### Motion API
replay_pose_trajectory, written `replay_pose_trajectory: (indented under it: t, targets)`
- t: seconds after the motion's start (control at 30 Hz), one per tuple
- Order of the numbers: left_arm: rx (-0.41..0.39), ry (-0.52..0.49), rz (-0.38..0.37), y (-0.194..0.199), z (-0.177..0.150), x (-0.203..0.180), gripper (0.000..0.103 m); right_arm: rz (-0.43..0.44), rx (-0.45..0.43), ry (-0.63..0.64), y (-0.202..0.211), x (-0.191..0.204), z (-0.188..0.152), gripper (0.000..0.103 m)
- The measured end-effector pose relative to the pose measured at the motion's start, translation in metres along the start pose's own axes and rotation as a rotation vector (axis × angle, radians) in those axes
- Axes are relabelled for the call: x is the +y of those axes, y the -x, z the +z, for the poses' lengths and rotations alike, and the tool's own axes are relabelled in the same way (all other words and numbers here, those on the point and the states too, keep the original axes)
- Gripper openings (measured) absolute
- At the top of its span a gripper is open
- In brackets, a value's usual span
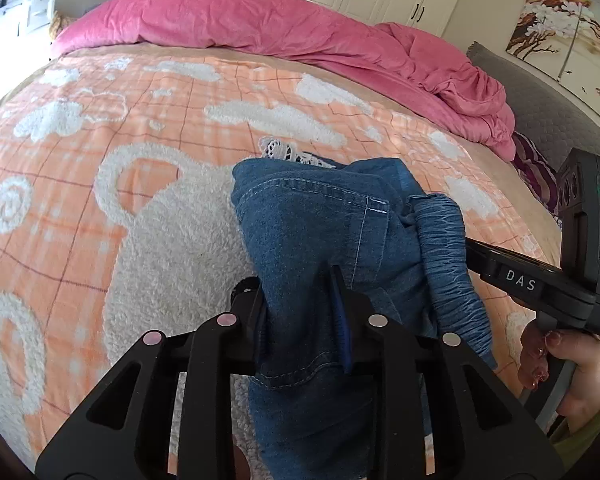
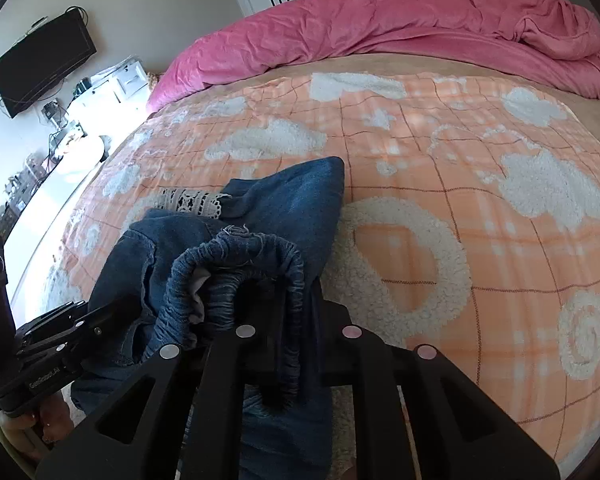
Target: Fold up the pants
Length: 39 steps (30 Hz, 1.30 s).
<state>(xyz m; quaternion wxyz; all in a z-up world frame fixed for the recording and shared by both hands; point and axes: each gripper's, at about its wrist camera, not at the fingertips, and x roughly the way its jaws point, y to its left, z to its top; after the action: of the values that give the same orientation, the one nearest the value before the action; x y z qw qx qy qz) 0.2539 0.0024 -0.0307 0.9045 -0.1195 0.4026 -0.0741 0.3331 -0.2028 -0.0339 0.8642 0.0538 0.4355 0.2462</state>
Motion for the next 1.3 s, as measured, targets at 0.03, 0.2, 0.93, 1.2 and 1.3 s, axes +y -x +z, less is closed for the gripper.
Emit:
replay_pose_trajectory:
  t: [0.03, 0.2, 0.93, 1.2, 1.3]
  targets:
    - [0.003, 0.005, 0.005, -0.001, -0.001, 0.001, 0.023, 0.000, 0.003, -0.001, -0.001, -0.001, -0.001, 0.011]
    - [-0.004, 0.014, 0.021, -0.001, -0.005, 0.005, 0.030, -0.026, 0.024, -0.020, -0.005, -0.008, -0.007, 0.017]
    - [-0.015, 0.024, 0.039, 0.015, -0.014, 0.019, 0.051, -0.086, 0.009, -0.073, 0.014, -0.019, -0.024, 0.048]
    - [-0.022, 0.021, 0.057, 0.027, -0.018, 0.023, 0.059, -0.117, -0.026, -0.046, 0.027, -0.015, -0.024, 0.052]
    - [-0.029, 0.014, 0.052, 0.032, -0.018, 0.022, 0.060, -0.124, -0.061, -0.040, 0.035, -0.013, -0.021, 0.056]
